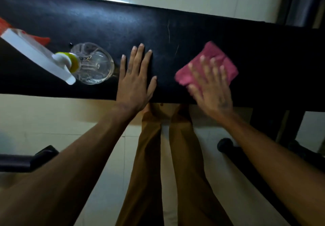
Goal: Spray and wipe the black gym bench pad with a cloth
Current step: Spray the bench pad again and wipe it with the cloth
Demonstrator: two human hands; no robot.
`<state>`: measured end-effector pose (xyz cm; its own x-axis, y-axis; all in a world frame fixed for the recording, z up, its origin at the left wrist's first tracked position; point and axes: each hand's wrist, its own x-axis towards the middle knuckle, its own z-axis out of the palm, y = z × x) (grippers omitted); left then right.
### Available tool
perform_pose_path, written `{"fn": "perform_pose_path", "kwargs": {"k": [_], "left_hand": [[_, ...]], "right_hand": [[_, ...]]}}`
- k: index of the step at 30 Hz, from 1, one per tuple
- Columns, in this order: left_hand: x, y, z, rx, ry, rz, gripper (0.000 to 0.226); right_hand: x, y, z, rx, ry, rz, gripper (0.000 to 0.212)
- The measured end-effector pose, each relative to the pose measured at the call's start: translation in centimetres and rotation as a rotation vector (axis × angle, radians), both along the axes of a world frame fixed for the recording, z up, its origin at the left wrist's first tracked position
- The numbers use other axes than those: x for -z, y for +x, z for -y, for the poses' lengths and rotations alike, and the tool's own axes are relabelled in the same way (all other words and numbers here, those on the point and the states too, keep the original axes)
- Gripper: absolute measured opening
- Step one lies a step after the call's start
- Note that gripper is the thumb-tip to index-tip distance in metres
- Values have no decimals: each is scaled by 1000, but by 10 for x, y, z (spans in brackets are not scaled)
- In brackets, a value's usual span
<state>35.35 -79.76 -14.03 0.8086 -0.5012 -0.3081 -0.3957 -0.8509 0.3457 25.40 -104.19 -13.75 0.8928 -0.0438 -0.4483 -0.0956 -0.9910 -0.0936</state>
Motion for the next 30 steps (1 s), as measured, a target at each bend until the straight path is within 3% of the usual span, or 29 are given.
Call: {"fn": "perform_pose_path", "kwargs": {"k": [5,9,13,17,20,23,26,30], "left_hand": [[-8,-3,-6,-22,-44,-24,71],[-21,-25,-26,-33,-23,-81,72],[-21,-53,-50,-21,32,-109,70],[-19,-65,-51,-77,-26,-82,67],[-22,-72,-49,-159,-88,-59,62],[-32,-82,-45,-160,-128,-72,62],[-50,-84,-47,-240,-167,-70,62],[-65,-79,-59,-389,-152,-77,64]], "right_hand": [[11,81,-54,458,-71,139,67],[-1,65,-97,229,41,63,70],[-15,35,-87,14,211,-53,81],[-41,44,-69,366,518,74,68],[-49,49,-49,606,322,182,66],[-48,48,-38,686,221,84,72],[-54,55,-47,695,261,35,74],[-61,74,-63,710,327,-5,51]]}}
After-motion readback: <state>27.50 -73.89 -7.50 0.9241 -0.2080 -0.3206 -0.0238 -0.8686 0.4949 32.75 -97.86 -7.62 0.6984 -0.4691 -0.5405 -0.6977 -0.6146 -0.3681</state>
